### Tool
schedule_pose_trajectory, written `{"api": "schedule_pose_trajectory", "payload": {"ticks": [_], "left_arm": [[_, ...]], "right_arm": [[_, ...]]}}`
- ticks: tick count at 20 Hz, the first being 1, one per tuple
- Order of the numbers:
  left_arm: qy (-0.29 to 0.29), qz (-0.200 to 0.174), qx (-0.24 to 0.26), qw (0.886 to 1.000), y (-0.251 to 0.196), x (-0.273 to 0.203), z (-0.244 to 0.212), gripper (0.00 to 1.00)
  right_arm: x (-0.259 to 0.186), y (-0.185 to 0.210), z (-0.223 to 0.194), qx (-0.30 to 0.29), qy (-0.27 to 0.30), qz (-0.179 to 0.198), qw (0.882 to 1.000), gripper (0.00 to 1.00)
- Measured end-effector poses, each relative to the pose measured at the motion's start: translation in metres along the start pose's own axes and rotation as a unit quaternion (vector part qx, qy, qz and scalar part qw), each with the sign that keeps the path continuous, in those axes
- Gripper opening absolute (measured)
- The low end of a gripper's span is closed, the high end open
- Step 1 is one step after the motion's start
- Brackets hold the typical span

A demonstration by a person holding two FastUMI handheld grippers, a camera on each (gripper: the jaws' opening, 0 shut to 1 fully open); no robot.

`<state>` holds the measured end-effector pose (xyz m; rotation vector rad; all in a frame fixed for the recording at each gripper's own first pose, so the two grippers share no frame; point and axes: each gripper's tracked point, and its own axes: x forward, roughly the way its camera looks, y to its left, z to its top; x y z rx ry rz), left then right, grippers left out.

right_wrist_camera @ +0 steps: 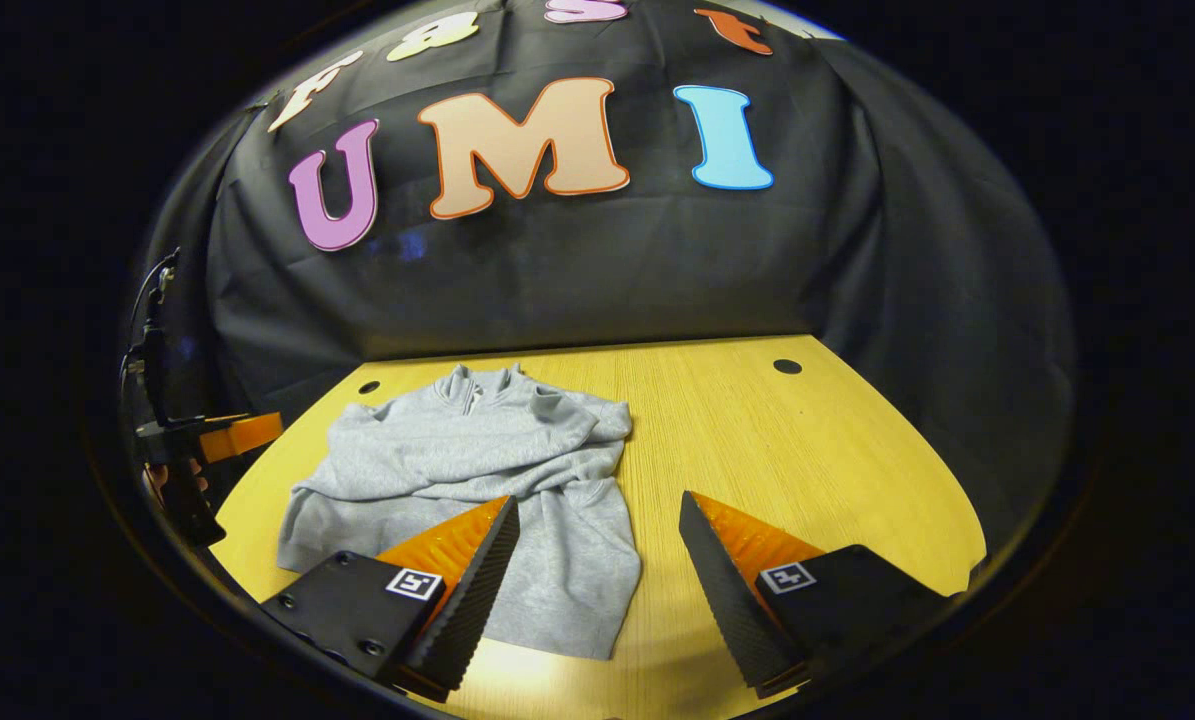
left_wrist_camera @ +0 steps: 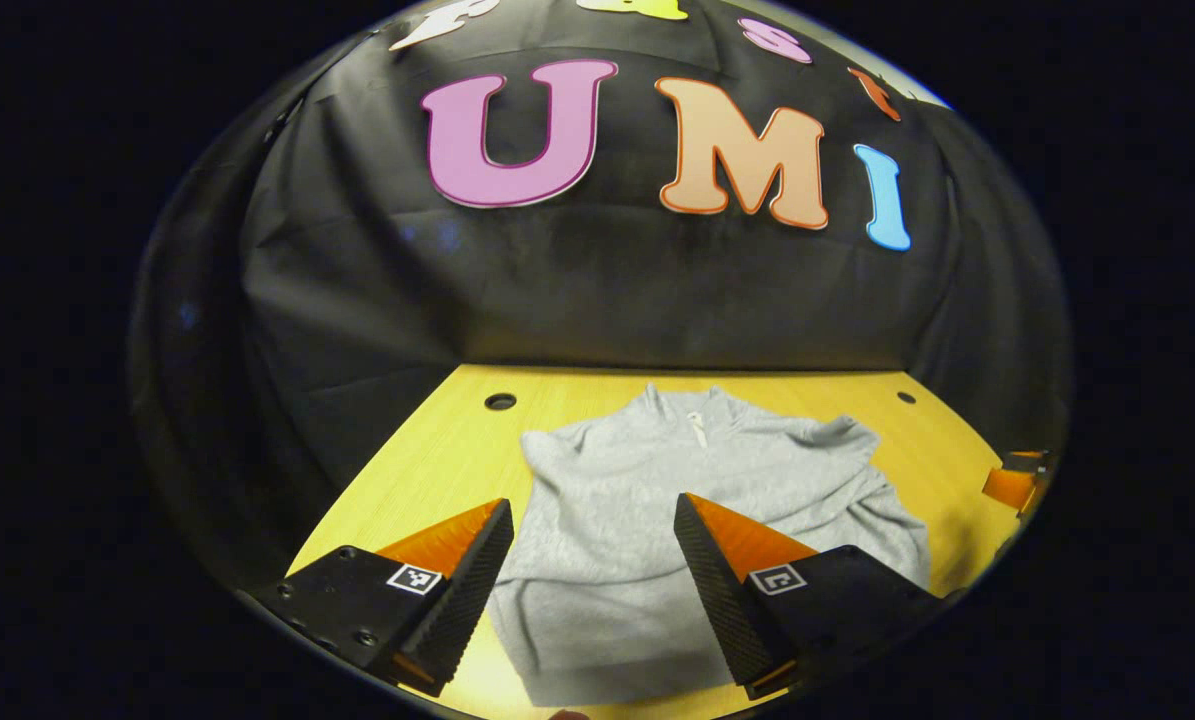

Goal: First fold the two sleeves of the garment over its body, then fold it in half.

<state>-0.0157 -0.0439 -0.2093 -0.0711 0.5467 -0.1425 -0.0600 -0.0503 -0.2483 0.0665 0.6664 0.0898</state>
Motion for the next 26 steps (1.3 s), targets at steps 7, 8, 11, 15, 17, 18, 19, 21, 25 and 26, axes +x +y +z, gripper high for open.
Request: {"api": "schedule_pose_trajectory", "payload": {"ticks": [7, 8, 11, 15, 17, 18, 19, 21, 25, 26], "left_arm": [[0.079, -0.001, 0.002, 0.997, 0.021, -0.018, -0.084, 0.95], [0.089, -0.004, 0.001, 0.996, 0.021, -0.019, -0.093, 0.95], [0.113, -0.006, -0.001, 0.994, 0.022, -0.019, -0.119, 0.95], [0.144, -0.010, -0.009, 0.989, 0.021, -0.016, -0.147, 0.95], [0.157, -0.009, -0.021, 0.987, 0.022, -0.014, -0.157, 0.96], [0.162, -0.008, -0.026, 0.986, 0.023, -0.014, -0.161, 0.95], [0.158, -0.009, -0.029, 0.987, 0.022, -0.013, -0.160, 0.96], [0.158, -0.011, -0.026, 0.987, 0.023, -0.013, -0.161, 0.97], [0.155, -0.008, -0.025, 0.988, 0.021, -0.012, -0.162, 0.96], [0.154, -0.008, -0.024, 0.988, 0.020, -0.011, -0.161, 0.96]], "right_arm": [[0.004, 0.009, -0.036, -0.024, 0.034, -0.011, 0.999, 0.96], [0.006, 0.010, -0.041, -0.027, 0.041, -0.012, 0.999, 0.96], [0.007, 0.012, -0.058, -0.038, 0.058, -0.015, 0.997, 0.99], [0.012, 0.013, -0.082, -0.054, 0.087, -0.020, 0.995, 0.96], [0.014, 0.013, -0.093, -0.059, 0.099, -0.022, 0.993, 0.96], [0.016, 0.013, -0.098, -0.061, 0.105, -0.022, 0.992, 0.99], [0.017, 0.013, -0.103, -0.062, 0.113, -0.023, 0.991, 0.96], [0.021, 0.013, -0.113, -0.062, 0.127, -0.026, 0.990, 0.99], [0.028, 0.011, -0.139, -0.056, 0.165, -0.031, 0.984, 0.97], [0.026, 0.011, -0.146, -0.053, 0.184, -0.030, 0.981, 0.97]]}}
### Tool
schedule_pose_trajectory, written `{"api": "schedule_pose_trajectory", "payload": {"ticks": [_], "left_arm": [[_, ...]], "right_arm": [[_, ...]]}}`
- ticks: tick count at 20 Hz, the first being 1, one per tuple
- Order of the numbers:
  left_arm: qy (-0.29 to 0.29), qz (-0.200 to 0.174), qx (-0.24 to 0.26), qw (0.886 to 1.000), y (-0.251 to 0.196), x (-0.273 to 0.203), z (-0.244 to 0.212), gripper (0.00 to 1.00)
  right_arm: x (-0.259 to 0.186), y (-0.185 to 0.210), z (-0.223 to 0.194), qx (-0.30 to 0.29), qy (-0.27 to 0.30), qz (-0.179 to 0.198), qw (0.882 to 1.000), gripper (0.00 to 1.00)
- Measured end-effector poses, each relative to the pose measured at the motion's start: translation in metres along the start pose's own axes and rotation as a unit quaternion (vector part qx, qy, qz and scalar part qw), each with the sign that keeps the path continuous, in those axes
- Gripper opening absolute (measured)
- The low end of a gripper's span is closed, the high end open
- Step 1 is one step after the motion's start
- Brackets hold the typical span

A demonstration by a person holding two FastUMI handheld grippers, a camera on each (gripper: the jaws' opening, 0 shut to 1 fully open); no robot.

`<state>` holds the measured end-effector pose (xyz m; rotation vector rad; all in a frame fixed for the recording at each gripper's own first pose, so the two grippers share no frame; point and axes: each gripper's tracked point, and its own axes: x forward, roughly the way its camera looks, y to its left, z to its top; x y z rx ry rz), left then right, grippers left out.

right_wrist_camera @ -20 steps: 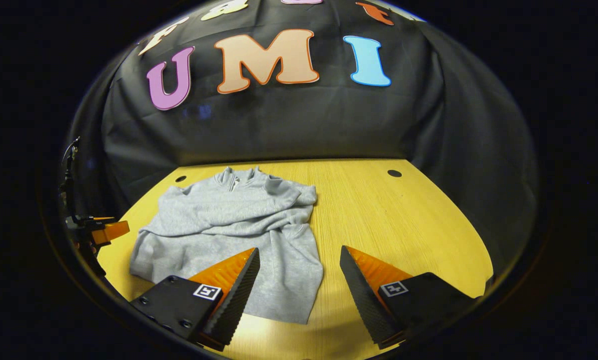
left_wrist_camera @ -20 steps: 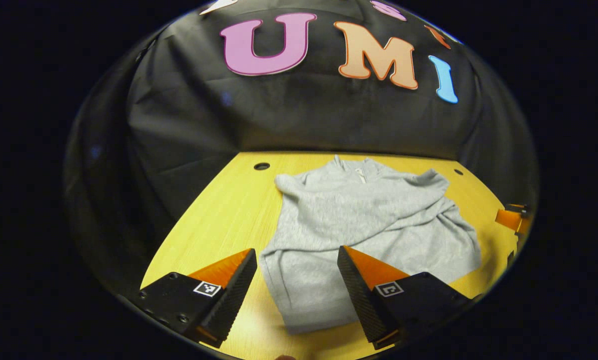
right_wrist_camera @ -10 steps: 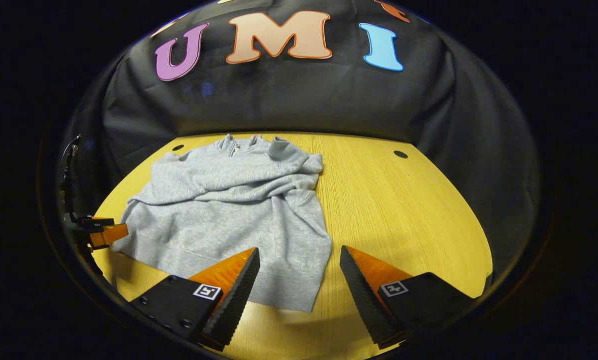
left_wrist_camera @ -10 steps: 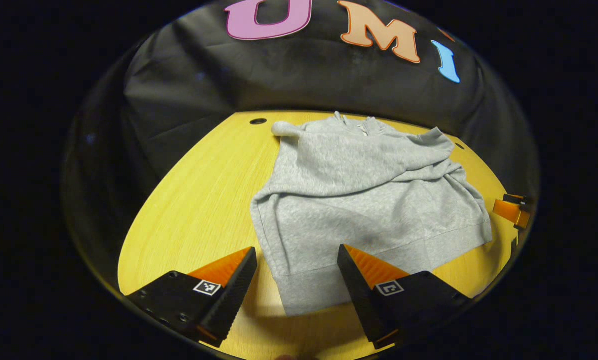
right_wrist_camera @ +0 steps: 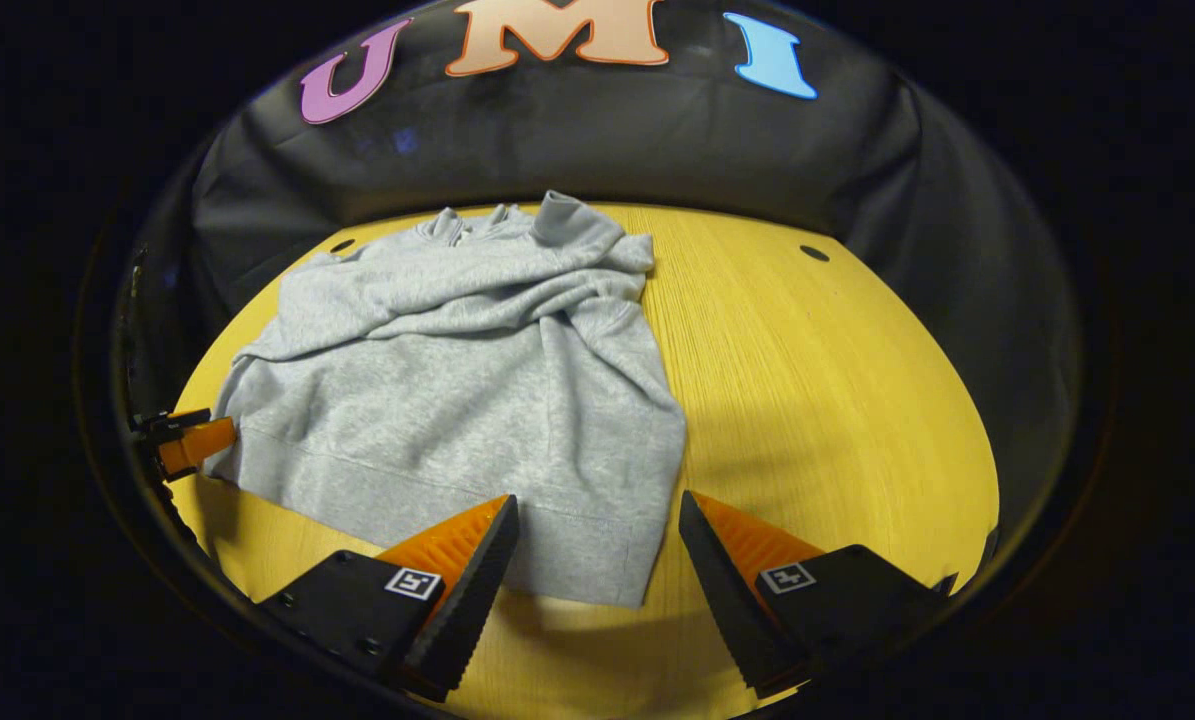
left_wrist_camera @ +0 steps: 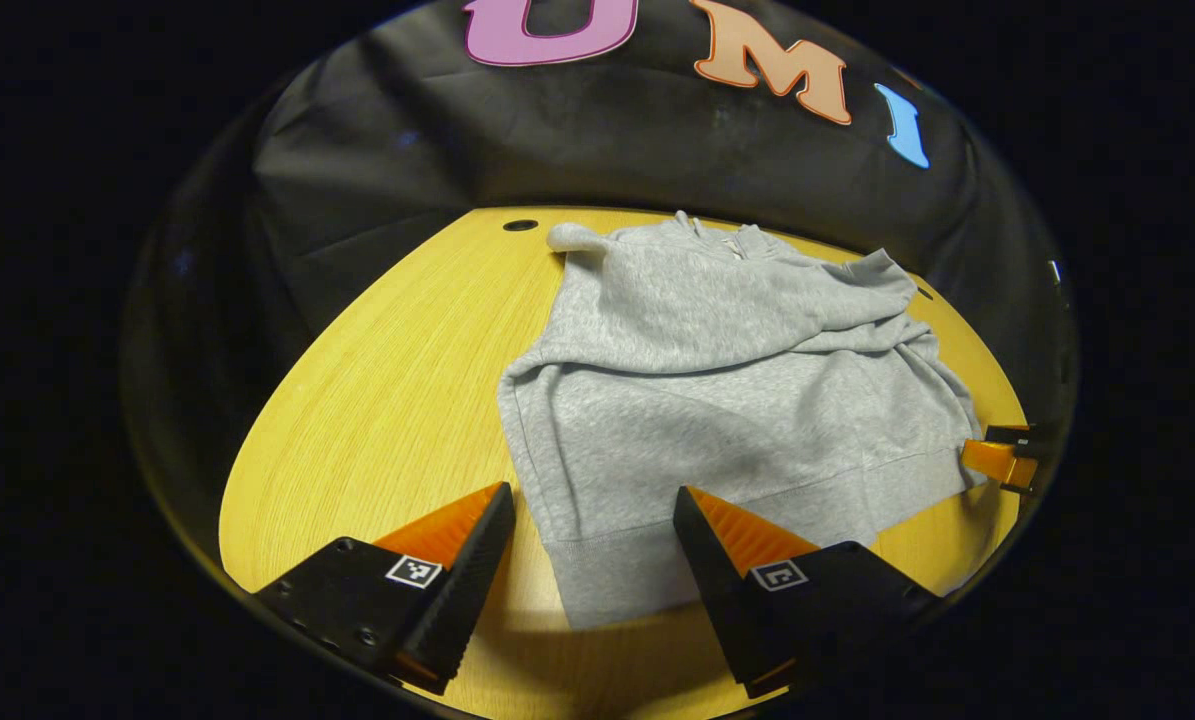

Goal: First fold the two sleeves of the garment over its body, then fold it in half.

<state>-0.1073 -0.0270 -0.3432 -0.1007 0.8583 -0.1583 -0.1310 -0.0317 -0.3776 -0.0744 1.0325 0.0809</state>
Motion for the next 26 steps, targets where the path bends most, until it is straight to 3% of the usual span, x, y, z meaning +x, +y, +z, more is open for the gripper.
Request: {"api": "schedule_pose_trajectory", "payload": {"ticks": [2, 5, 7, 8, 9, 10, 11, 12, 13, 14, 17, 26], "left_arm": [[0.001, -0.003, 0.003, 1.000, -0.003, 0.001, -0.001, 0.92], [0.000, -0.004, 0.001, 1.000, -0.005, 0.002, 0.000, 0.83], [-0.001, -0.013, 0.006, 1.000, -0.009, 0.003, 0.002, 0.78], [0.002, -0.015, 0.009, 1.000, -0.009, 0.004, 0.002, 0.70], [0.005, -0.022, 0.010, 1.000, -0.012, 0.006, 0.002, 0.71], [0.006, -0.027, 0.010, 1.000, -0.013, 0.006, 0.005, 0.64], [0.005, -0.031, 0.007, 0.999, -0.013, 0.007, 0.005, 0.57], [0.002, -0.035, 0.000, 0.999, -0.014, 0.008, 0.008, 0.45], [-0.003, -0.041, -0.011, 0.999, -0.017, 0.008, 0.009, 0.37], [-0.006, -0.041, -0.018, 0.999, -0.017, 0.008, 0.011, 0.17], [-0.001, -0.041, -0.021, 0.999, -0.020, 0.011, 0.011, 0.02], [0.042, -0.050, -0.031, 0.997, -0.019, 0.002, 0.004, 0.00]], "right_arm": [[0.000, 0.001, -0.005, 0.038, 0.017, 0.002, 0.999, 1.00], [0.000, 0.007, -0.004, 0.026, 0.018, 0.011, 0.999, 0.94], [0.002, 0.015, -0.002, 0.021, 0.023, 0.029, 0.999, 0.77], [0.001, 0.022, -0.003, 0.025, 0.027, 0.042, 0.998, 0.63], [0.002, 0.025, -0.002, 0.033, 0.025, 0.048, 0.998, 0.46], [0.004, 0.027, 0.000, 0.041, 0.029, 0.048, 0.998, 0.29], [0.003, 0.026, -0.001, 0.045, 0.031, 0.049, 0.997, 0.20], [0.000, 0.028, -0.001, 0.050, 0.035, 0.055, 0.997, 0.19], [0.004, 0.029, -0.002, 0.054, 0.037, 0.058, 0.996, 0.11], [0.004, 0.028, -0.001, 0.054, 0.042, 0.062, 0.996, 0.11], [0.002, 0.027, 0.001, 0.054, 0.043, 0.064, 0.996, 0.04], [-0.013, 0.023, 0.001, 0.058, 0.068, 0.091, 0.992, 0.04]]}}
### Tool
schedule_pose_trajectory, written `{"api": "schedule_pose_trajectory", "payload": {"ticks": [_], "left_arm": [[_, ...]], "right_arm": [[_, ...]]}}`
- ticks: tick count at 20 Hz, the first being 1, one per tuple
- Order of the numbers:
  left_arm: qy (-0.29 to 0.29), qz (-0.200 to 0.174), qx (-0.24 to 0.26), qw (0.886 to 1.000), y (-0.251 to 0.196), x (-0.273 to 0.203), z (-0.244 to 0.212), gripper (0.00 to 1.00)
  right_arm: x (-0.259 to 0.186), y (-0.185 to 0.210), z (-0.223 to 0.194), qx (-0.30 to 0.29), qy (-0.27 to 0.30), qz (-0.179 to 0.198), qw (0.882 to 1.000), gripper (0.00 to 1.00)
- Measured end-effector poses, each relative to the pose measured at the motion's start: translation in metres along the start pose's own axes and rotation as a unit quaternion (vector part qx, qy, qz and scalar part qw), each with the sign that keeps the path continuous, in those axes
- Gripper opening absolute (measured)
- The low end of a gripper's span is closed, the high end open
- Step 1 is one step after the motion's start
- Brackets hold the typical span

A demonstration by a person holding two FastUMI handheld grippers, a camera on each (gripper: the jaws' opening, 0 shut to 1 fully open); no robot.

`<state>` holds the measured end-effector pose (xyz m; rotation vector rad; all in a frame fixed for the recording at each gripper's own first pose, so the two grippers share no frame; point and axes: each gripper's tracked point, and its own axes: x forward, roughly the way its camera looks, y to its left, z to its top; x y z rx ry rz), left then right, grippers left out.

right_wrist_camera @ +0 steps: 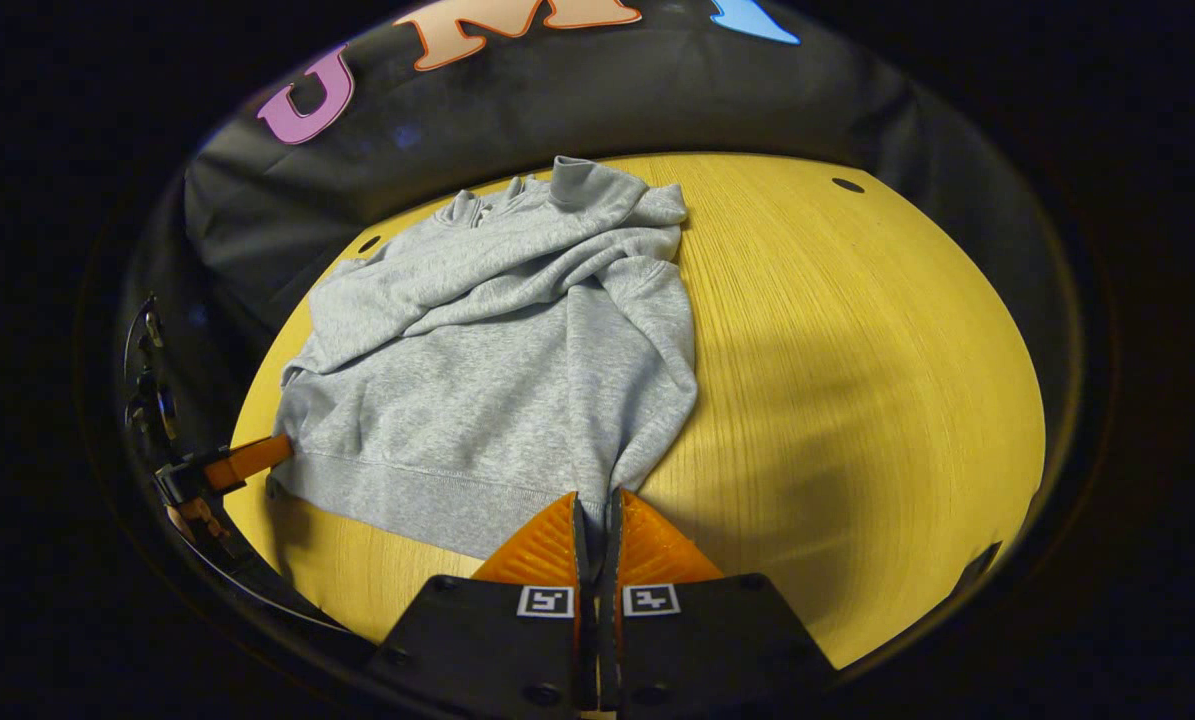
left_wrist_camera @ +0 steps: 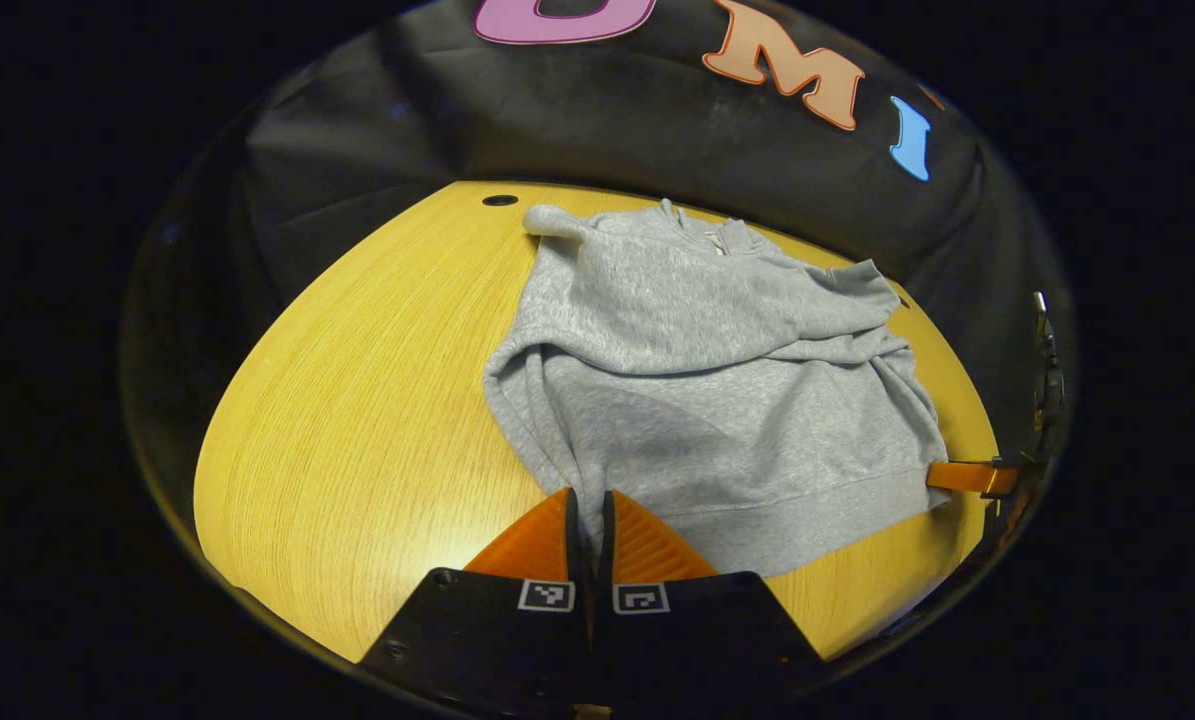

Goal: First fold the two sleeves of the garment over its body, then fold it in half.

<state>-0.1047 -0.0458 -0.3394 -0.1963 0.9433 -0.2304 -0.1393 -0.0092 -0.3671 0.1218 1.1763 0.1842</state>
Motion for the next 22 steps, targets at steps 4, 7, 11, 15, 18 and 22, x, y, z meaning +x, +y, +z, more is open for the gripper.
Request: {"api": "schedule_pose_trajectory", "payload": {"ticks": [4, 7, 11, 15, 18, 22], "left_arm": [[0.018, -0.002, 0.005, 1.000, 0.001, 0.002, 0.002, 0.00], [0.031, -0.010, -0.007, 0.999, 0.000, -0.001, 0.003, 0.00], [0.026, -0.027, -0.026, 0.999, -0.007, -0.011, 0.020, 0.00], [0.005, -0.042, -0.034, 0.999, -0.015, -0.019, 0.052, 0.00], [-0.008, -0.052, -0.044, 0.998, -0.019, -0.024, 0.075, 0.00], [-0.026, -0.061, -0.051, 0.996, -0.020, -0.026, 0.103, 0.00]], "right_arm": [[0.001, 0.002, -0.001, -0.012, 0.011, 0.008, 1.000, 0.04], [-0.007, 0.005, 0.010, -0.011, 0.000, 0.017, 1.000, 0.04], [-0.022, 0.016, 0.024, 0.021, -0.007, 0.047, 0.999, 0.04], [-0.033, 0.026, 0.049, 0.067, -0.022, 0.077, 0.995, 0.04], [-0.041, 0.033, 0.077, 0.087, -0.040, 0.094, 0.991, 0.04], [-0.050, 0.038, 0.112, 0.121, -0.060, 0.116, 0.984, 0.04]]}}
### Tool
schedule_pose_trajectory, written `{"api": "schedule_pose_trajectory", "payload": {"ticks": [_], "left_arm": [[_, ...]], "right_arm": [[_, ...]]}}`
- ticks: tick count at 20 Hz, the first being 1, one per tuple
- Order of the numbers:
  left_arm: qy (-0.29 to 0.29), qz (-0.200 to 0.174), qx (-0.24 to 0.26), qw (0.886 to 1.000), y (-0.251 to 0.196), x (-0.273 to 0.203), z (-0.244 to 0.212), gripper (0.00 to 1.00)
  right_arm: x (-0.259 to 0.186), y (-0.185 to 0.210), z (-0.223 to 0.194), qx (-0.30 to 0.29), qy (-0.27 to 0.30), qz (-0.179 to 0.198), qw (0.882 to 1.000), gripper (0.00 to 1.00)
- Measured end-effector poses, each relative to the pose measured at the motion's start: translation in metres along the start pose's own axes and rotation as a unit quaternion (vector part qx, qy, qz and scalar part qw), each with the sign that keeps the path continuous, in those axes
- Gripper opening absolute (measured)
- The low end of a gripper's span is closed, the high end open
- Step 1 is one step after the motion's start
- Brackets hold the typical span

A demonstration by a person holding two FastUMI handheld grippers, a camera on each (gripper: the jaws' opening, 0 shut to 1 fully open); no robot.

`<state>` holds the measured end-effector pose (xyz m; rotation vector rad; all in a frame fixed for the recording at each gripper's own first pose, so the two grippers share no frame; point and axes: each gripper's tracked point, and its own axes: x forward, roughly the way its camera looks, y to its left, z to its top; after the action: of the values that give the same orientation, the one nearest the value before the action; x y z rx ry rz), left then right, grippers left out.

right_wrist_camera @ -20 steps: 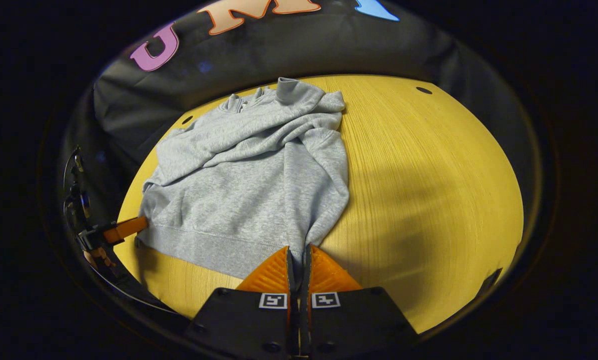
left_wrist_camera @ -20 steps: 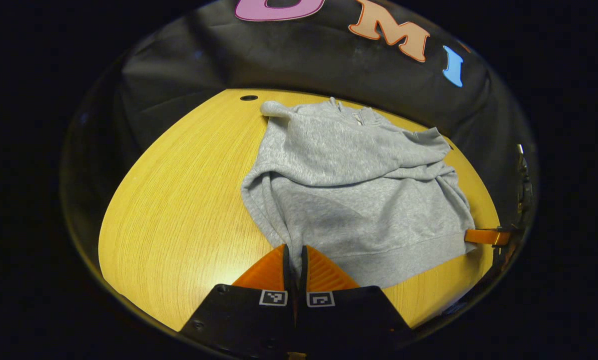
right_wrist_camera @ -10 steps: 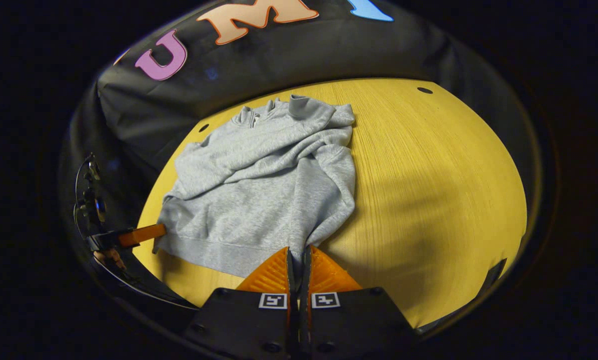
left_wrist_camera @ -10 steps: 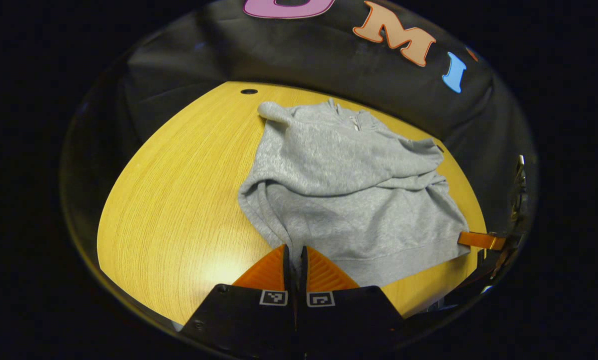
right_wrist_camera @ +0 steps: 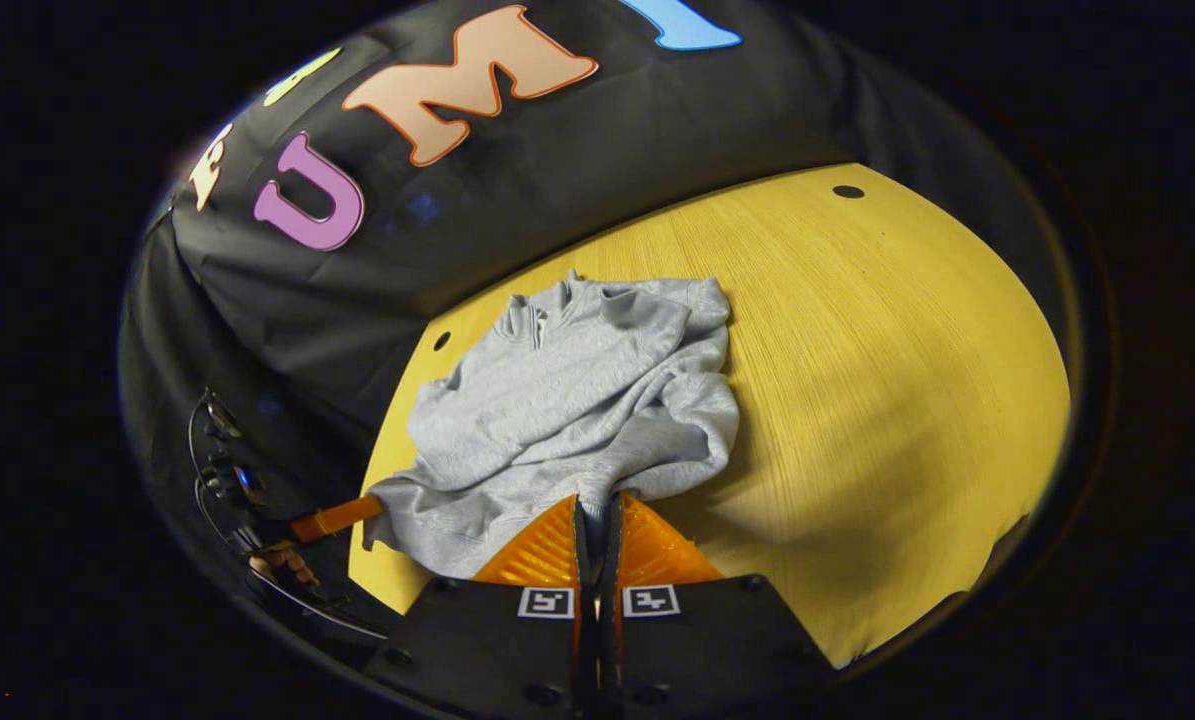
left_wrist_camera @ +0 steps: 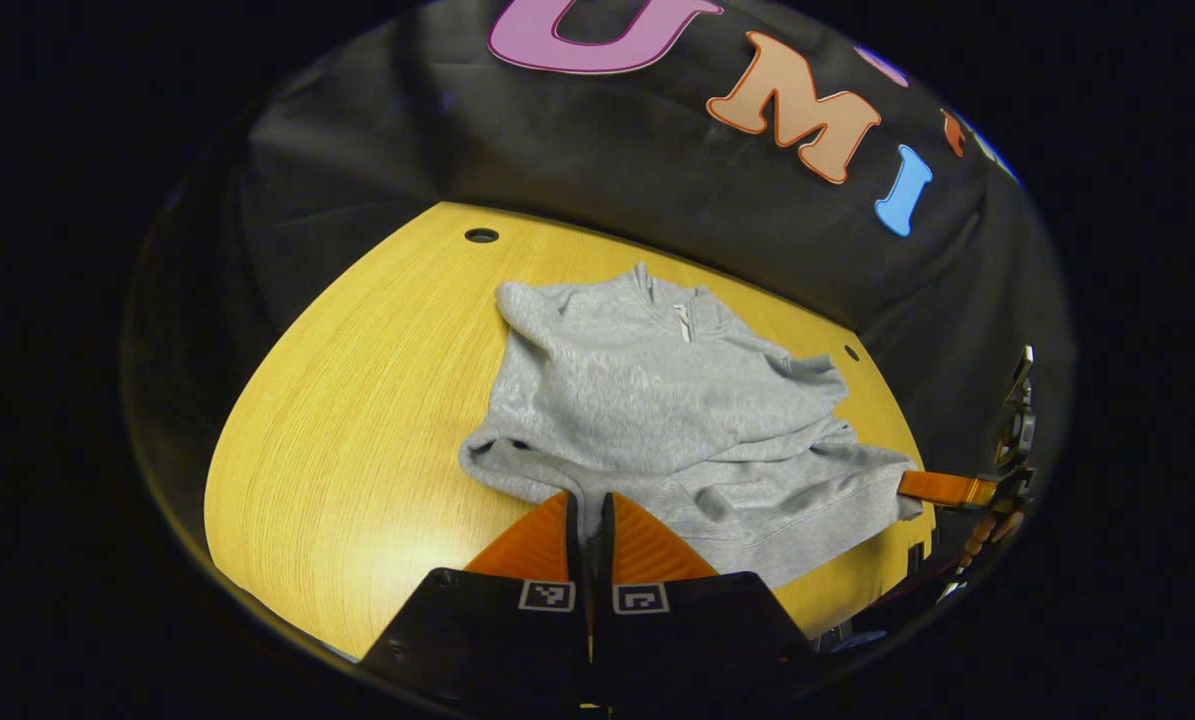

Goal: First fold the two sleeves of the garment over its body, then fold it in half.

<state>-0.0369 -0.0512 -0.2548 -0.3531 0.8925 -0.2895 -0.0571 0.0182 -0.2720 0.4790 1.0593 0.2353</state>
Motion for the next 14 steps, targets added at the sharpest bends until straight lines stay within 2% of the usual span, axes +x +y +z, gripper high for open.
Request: {"api": "schedule_pose_trajectory", "payload": {"ticks": [8, 14], "left_arm": [[-0.030, -0.019, -0.027, 0.999, -0.007, 0.012, 0.056, 0.00], [-0.030, -0.032, -0.053, 0.998, -0.008, 0.036, 0.089, 0.00]], "right_arm": [[0.015, 0.018, 0.060, 0.072, -0.027, 0.037, 0.996, 0.03], [0.044, 0.013, 0.095, 0.115, -0.035, 0.040, 0.992, 0.03]]}}
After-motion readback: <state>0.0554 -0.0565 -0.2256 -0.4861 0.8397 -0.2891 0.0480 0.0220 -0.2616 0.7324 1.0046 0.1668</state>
